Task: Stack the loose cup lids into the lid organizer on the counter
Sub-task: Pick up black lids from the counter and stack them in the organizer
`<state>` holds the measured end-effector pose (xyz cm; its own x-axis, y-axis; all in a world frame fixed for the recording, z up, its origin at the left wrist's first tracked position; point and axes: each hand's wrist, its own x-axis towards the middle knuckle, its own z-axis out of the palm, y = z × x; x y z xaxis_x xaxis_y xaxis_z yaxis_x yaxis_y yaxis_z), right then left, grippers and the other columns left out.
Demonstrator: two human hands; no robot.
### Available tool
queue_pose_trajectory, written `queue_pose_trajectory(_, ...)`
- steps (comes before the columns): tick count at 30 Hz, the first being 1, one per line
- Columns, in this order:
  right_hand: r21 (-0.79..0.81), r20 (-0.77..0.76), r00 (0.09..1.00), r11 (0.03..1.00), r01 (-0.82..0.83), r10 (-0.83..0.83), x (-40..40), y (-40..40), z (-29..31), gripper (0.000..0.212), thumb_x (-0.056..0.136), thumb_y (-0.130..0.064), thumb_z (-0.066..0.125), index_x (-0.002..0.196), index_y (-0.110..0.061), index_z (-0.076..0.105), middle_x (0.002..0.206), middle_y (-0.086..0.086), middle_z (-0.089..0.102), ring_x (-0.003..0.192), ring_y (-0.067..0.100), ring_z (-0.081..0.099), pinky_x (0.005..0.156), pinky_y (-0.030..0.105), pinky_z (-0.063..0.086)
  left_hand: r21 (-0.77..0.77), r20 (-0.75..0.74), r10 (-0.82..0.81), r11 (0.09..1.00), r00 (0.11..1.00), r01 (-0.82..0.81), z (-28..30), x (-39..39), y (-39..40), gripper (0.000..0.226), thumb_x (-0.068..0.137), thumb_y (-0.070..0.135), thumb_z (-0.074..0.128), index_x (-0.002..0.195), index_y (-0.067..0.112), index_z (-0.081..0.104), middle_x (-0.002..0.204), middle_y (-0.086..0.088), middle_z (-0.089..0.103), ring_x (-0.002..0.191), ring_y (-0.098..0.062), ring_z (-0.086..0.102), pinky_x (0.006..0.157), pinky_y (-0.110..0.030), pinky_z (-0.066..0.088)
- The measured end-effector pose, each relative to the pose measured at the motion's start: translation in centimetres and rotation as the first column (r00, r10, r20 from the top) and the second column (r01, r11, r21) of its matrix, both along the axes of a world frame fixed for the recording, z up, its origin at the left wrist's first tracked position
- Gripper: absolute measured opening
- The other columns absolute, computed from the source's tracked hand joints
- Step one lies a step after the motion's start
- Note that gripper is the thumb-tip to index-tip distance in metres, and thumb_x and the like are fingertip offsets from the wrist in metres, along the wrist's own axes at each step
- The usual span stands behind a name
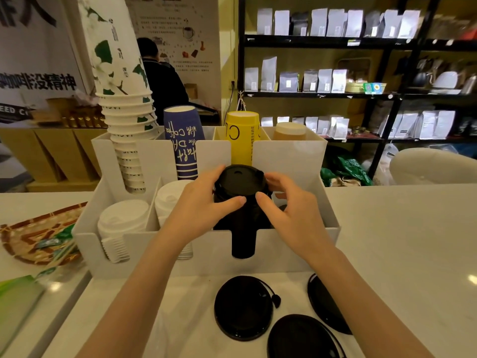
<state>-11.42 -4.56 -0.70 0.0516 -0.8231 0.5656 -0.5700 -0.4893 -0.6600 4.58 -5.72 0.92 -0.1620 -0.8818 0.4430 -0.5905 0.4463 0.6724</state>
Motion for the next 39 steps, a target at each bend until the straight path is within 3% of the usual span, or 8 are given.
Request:
queue_pose_trajectory(6,-0.025,-0.030,1.000,1.000,0.007,-0.008,0.1,-0.2,-0.4,0.043,0.086,-0.020,0.055,0.127,-0.013,0.047,0.124,0.006,0.060,0.115,0.017,0.053,0.095,0.026,0.042,0.004,0.013,-0.025,1.000,1.000,0.025,0.1,-0.3,0.4,0.057,0.077,0.026,0.064,0.128,0.019,0.041,0.107,0.010,0.046,0.102,-0.006,0.042,0.072,-0.005,0.034)
queue_pose_trajectory(11,-0.049,-0.045,0.998,0.998,0.032,-0.034,0.0,0.1,-0.9,0.040,0.086,-0.017,0.054,0.126,-0.013,0.049,0.123,0.007,0.061,0.112,0.017,0.054,0.090,0.020,0.038,0.055,0.024,-0.015,0.998,1.000,0.014,-0.3,-0.5,0.0,0.064,0.078,0.027,0.063,0.133,0.015,0.033,0.130,-0.001,0.044,0.116,-0.014,0.042,0.093,-0.023,0.036)
queue_pose_trajectory(17,0.069,0.027,0.998,0.996,-0.057,0.056,-0.2,1.1,-1.5,0.051,0.084,-0.016,0.057,0.132,-0.018,0.039,0.131,0.000,0.052,0.121,0.011,0.046,0.102,0.026,0.039,0.042,0.017,0.040,0.998,0.999,-0.040,-0.7,-0.8,0.4,0.065,0.080,0.026,0.061,0.135,0.014,0.030,0.121,-0.001,0.031,0.114,-0.011,0.032,0.089,-0.011,0.027)
queue_pose_trajectory(21,0.038,0.142,0.988,0.997,-0.069,0.063,-0.8,3.4,-3.3,0.050,0.082,-0.015,0.061,0.127,-0.024,0.040,0.116,-0.014,0.051,0.110,-0.003,0.048,0.090,0.007,0.039,-0.017,0.015,0.053,0.998,0.999,-0.052,-1.1,-1.2,0.8,0.060,0.082,0.024,0.058,0.135,0.013,0.031,0.126,-0.005,0.034,0.107,-0.007,0.031,0.082,-0.003,0.020)
queue_pose_trajectory(25,0.183,-0.101,0.986,0.977,-0.112,0.132,-1.3,6.2,-6.7,0.045,0.087,-0.028,0.052,0.129,-0.032,0.035,0.130,-0.015,0.044,0.117,-0.008,0.037,0.098,0.009,0.032,-0.073,0.007,0.078,0.994,0.997,-0.078,-1.8,-1.5,1.4,0.058,0.086,0.025,0.052,0.137,0.015,0.026,0.139,-0.005,0.034,0.118,-0.007,0.032,0.084,-0.002,0.014)
queue_pose_trajectory(30,0.352,-0.497,0.833,0.934,-0.061,0.242,-2.1,7.2,-8.4,0.057,0.088,-0.053,0.036,0.138,-0.028,0.025,0.150,-0.009,0.027,0.136,0.006,0.019,0.112,0.027,0.015,-0.028,0.045,0.090,0.996,0.995,-0.089,-3.4,-1.6,3.0,0.068,0.090,0.034,0.040,0.141,0.018,-0.001,0.156,0.001,-0.004,0.140,-0.008,-0.005,0.105,-0.016,-0.001)
queue_pose_trajectory(35,0.416,-0.533,0.793,0.908,-0.057,0.294,-2.4,7.2,-8.6,0.057,0.087,-0.057,0.032,0.136,-0.029,0.030,0.144,-0.008,0.039,0.132,0.012,0.032,0.112,0.038,0.025,-0.142,0.081,0.017,0.990,0.997,-0.005,-6.5,-1.1,7.7,0.063,0.088,0.041,0.040,0.141,0.026,0.009,0.154,0.008,0.002,0.133,0.006,-0.002,0.102,0.000,-0.003)
queue_pose_trajectory(39,0.429,-0.512,0.799,0.900,-0.082,0.317,-2.5,7.1,-9.1,0.057,0.084,-0.059,0.032,0.134,-0.032,0.031,0.139,-0.008,0.047,0.126,0.012,0.040,0.106,0.043,0.034,0.055,0.126,-0.078,0.996,0.989,0.072,-9.8,-0.6,10.6,0.068,0.086,0.040,0.047,0.140,0.029,0.007,0.153,0.010,0.002,0.134,0.006,0.000,0.102,-0.001,0.001)
